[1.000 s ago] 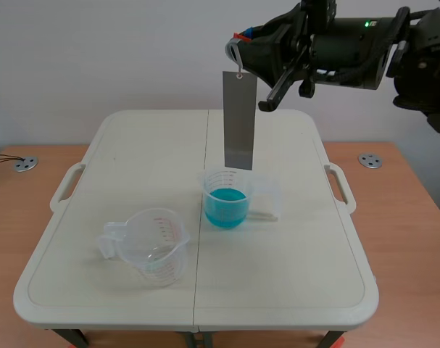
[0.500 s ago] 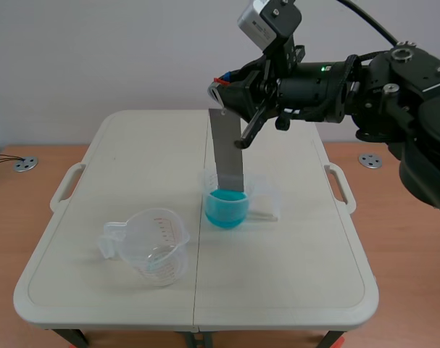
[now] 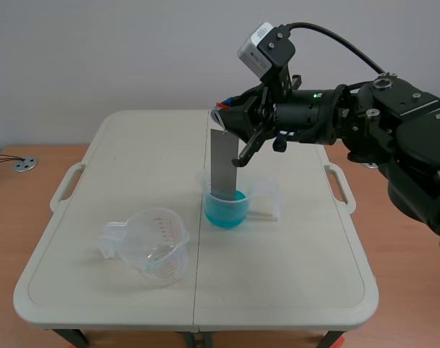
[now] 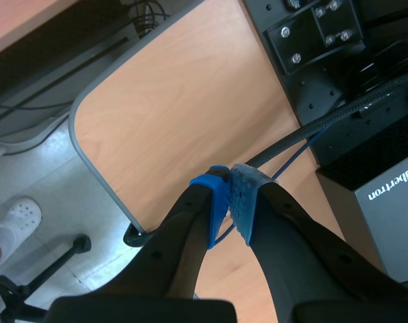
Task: Hold the metal plate by the orange handle, dip it into the blue solution, take it out and point at it, then put the plate back in the beaker on the left.
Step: 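Lower the plate into the blue solution, then hold the plate still in the solution, then raise the plate and point at it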
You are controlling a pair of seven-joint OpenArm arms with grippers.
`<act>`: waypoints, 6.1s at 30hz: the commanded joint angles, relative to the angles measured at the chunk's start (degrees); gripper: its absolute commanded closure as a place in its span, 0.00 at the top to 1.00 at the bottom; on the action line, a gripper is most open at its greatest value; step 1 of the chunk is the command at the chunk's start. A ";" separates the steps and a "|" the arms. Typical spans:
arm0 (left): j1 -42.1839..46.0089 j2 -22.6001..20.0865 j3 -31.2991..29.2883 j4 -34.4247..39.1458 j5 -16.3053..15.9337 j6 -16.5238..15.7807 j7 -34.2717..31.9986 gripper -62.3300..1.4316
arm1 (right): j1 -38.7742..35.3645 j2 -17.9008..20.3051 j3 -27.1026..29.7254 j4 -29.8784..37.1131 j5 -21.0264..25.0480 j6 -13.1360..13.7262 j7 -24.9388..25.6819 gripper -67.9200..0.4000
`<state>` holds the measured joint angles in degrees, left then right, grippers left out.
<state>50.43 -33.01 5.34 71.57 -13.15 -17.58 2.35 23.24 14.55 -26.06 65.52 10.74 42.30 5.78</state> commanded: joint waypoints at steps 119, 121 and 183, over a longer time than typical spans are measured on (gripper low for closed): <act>0.48 -0.02 0.52 0.42 -0.37 -0.13 0.61 0.07 | 1.20 1.53 0.50 6.08 -5.75 0.42 1.86 0.02; 0.48 -0.07 0.48 0.42 -0.37 -0.11 0.50 0.07 | 1.20 1.99 0.50 7.17 -5.62 0.42 1.81 0.02; -52.74 3.87 7.87 14.91 2.45 -5.11 9.07 0.07 | 1.20 6.10 3.26 26.75 10.56 0.42 -13.64 0.02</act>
<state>-1.93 -29.43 13.23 86.83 -10.63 -22.74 11.51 23.14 20.47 -23.57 91.46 20.43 42.39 -8.91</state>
